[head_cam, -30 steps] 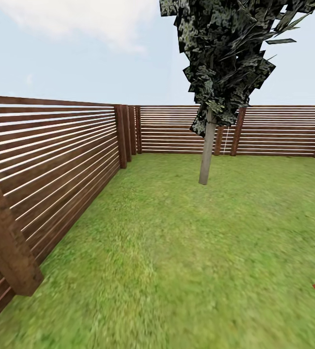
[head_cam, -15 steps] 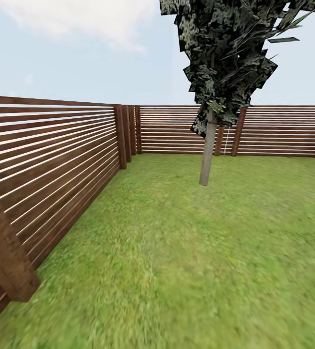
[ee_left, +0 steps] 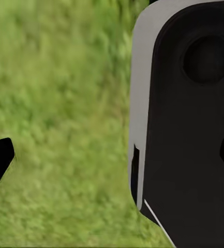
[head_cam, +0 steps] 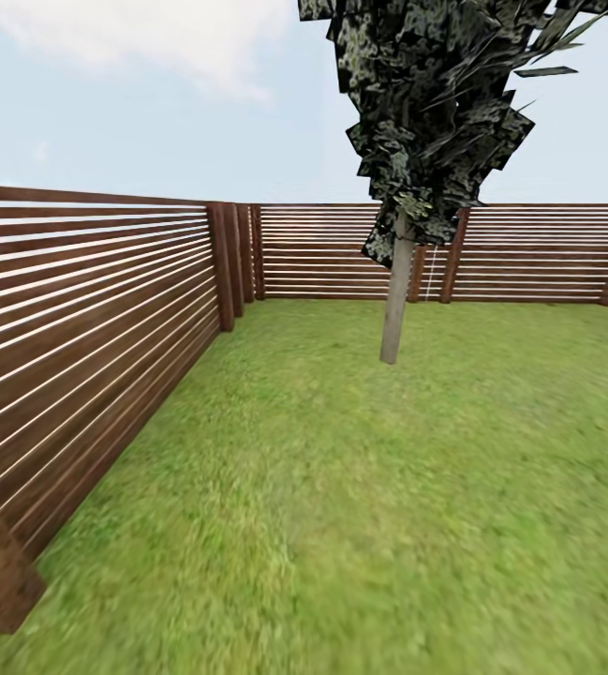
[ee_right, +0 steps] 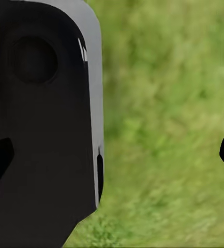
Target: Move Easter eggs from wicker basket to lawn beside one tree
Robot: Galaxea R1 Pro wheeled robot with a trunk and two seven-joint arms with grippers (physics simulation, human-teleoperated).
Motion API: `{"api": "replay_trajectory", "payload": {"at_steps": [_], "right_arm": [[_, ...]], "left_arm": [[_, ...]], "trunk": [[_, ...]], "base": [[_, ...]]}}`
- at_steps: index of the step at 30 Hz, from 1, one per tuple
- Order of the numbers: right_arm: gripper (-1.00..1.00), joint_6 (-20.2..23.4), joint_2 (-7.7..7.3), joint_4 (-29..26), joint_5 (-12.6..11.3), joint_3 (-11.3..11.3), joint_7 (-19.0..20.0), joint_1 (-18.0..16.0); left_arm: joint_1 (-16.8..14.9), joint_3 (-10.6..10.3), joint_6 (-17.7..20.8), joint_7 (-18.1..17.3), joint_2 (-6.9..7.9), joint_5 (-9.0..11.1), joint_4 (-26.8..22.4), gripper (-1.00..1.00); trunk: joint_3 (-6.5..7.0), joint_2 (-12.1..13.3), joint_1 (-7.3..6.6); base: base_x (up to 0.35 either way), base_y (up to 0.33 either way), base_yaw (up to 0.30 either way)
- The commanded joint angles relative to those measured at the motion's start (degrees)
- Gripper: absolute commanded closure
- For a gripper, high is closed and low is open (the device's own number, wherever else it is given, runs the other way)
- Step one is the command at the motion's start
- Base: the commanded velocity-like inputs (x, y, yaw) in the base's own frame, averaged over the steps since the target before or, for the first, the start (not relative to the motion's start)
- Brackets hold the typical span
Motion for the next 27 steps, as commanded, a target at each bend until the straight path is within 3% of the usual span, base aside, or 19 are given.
{"api": "replay_trajectory", "payload": {"at_steps": [1, 15, 27], "right_arm": [[-1.0, -0.1, -0.01, 0.1, -0.1, 0.1, -0.1, -0.1], [-1.0, 0.0, 0.05, 0.0, 0.0, 0.2, -0.1, -0.1], [-1.0, 0.0, 0.05, -0.1, 0.0, 0.2, -0.2, -0.1]], "left_arm": [[0.0, 0.0, 0.1, -0.1, -0.01, 0.0, -0.1, -1.0], [0.0, 0.1, 0.1, -0.1, 0.06, 0.0, -0.2, -1.0], [0.0, 0.1, 0.1, -0.1, -0.04, 0.0, -0.1, -1.0]], "trunk": [[-0.07, 0.0, 0.03], [-0.14, 0.0, 0.03], [-0.14, 0.0, 0.03]], "base": [[0.333, 0.0, -0.268], [0.333, 0.0, -0.288], [0.333, 0.0, -0.029]]}}
